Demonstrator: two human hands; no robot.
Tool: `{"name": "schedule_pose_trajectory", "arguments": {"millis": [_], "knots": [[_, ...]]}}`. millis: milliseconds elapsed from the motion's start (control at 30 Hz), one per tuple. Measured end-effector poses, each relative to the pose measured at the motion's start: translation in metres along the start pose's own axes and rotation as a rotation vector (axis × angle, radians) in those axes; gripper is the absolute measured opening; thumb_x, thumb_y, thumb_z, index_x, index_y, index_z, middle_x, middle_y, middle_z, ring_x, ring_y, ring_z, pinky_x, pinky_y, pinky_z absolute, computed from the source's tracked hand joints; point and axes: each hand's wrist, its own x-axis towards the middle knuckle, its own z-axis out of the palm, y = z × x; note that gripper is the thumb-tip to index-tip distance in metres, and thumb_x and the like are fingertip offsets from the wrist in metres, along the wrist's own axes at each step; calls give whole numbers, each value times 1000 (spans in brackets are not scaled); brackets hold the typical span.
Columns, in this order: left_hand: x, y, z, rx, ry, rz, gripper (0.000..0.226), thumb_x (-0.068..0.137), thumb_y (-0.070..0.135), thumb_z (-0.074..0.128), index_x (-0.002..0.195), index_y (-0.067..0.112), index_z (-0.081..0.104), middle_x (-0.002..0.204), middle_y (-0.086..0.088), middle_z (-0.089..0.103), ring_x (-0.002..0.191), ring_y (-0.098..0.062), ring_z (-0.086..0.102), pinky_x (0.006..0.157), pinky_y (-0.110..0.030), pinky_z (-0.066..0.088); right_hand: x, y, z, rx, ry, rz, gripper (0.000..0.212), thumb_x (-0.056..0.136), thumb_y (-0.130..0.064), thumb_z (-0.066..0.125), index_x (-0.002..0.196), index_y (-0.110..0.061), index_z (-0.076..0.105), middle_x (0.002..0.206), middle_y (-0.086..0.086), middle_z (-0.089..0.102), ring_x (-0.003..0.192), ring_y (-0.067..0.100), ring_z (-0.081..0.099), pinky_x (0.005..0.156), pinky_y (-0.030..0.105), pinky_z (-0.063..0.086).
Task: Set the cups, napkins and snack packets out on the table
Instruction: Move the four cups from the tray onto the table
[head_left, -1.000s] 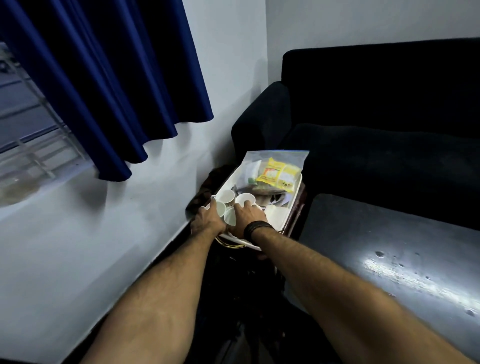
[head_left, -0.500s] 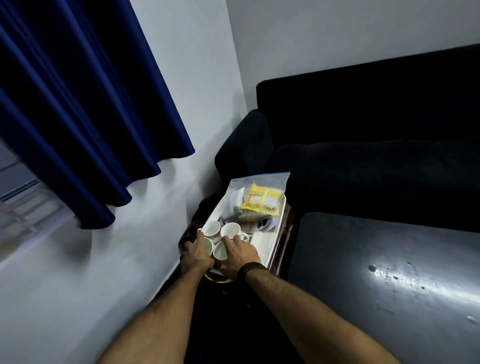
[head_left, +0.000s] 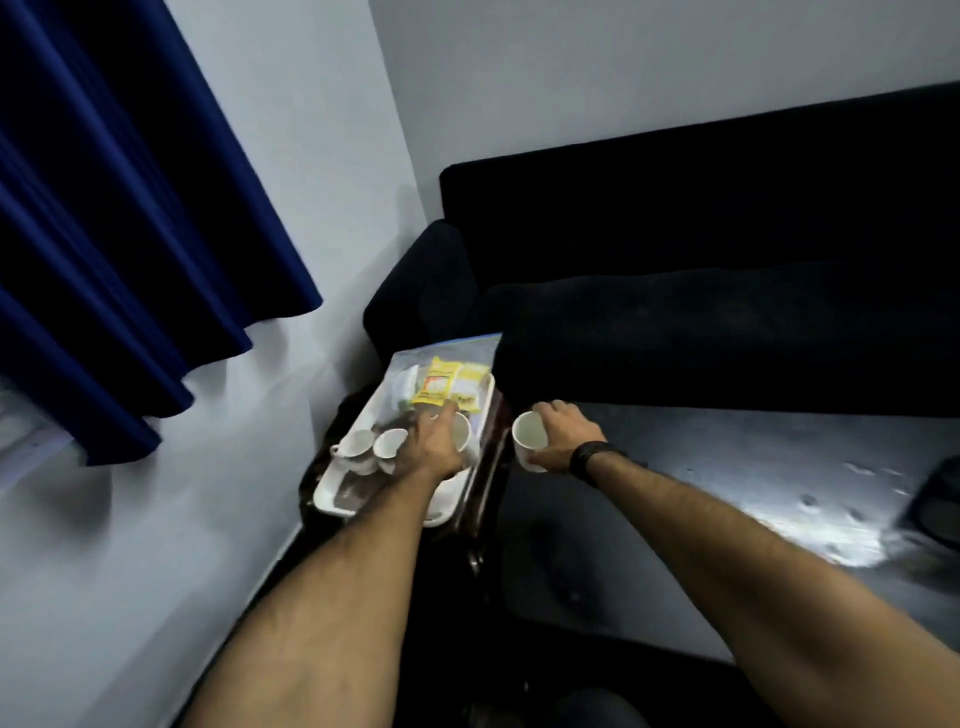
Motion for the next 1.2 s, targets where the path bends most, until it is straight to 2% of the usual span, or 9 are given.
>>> {"name": "schedule_pose_trajectory", "arguments": {"millis": [100,333,500,633,733,800,867,1000,1200], "knots": [[-8,52,34,9,-100,82,64,77,20,70,133,26,38,130,-17,44,124,-39,51,96,-47,46,-23,58,-15,-76,-48,92,67,71,-46,71,129,-21,46,131,3,49,125,26,44,93,44,46],[-31,145,126,101,-286,246,63,83,16,68,135,30,36,132,-12,44,120,-35,55,96,-45,46,-70,167,-23,-280,-250,204,69,72,-32,76,132,-20,44,134,5,50,127,26,45,99,42,47],[-41,177,169,186,-339,316,70,86,10,63,143,31,30,134,-12,41,122,-34,52,98,-44,45,-89,202,-23,-285,-309,214,77,71,-18,79,136,-20,38,139,4,46,129,27,42,97,41,46],[-39,185,175,147,-326,320,66,85,10,64,139,31,33,133,-11,40,121,-33,51,98,-44,46,-90,209,-21,-343,-302,140,76,75,-14,74,140,-25,37,142,4,41,132,28,38,101,43,45],[-41,180,174,65,-333,306,70,81,18,70,138,34,33,133,-8,41,119,-32,52,96,-43,47,-96,207,-14,-335,-255,212,87,67,-37,78,141,-29,34,146,7,26,134,31,30,105,46,39],[-44,175,174,-29,-324,286,77,77,32,73,141,35,30,132,-6,42,119,-31,53,94,-41,48,-100,203,-6,-289,-104,327,93,60,-65,73,137,-29,36,139,9,28,127,31,35,101,45,41],[-47,171,175,-110,-299,276,78,78,39,70,144,32,28,131,-7,44,119,-31,54,94,-42,48,-102,199,1,-205,4,452,90,59,-76,66,130,-27,41,132,9,34,119,31,43,94,44,45],[-51,167,176,-144,-295,284,76,83,39,65,150,30,28,133,-8,44,122,-32,52,97,-42,47,-104,199,10,-104,-57,473,69,75,-57,68,128,-22,40,125,13,47,107,35,60,86,43,50],[-38,173,174,-142,-369,300,69,86,23,63,147,31,30,133,-7,41,122,-33,50,101,-39,44,-95,207,-2,-82,-78,428,60,84,-38,61,139,-27,40,131,13,44,115,37,56,94,45,50]]}}
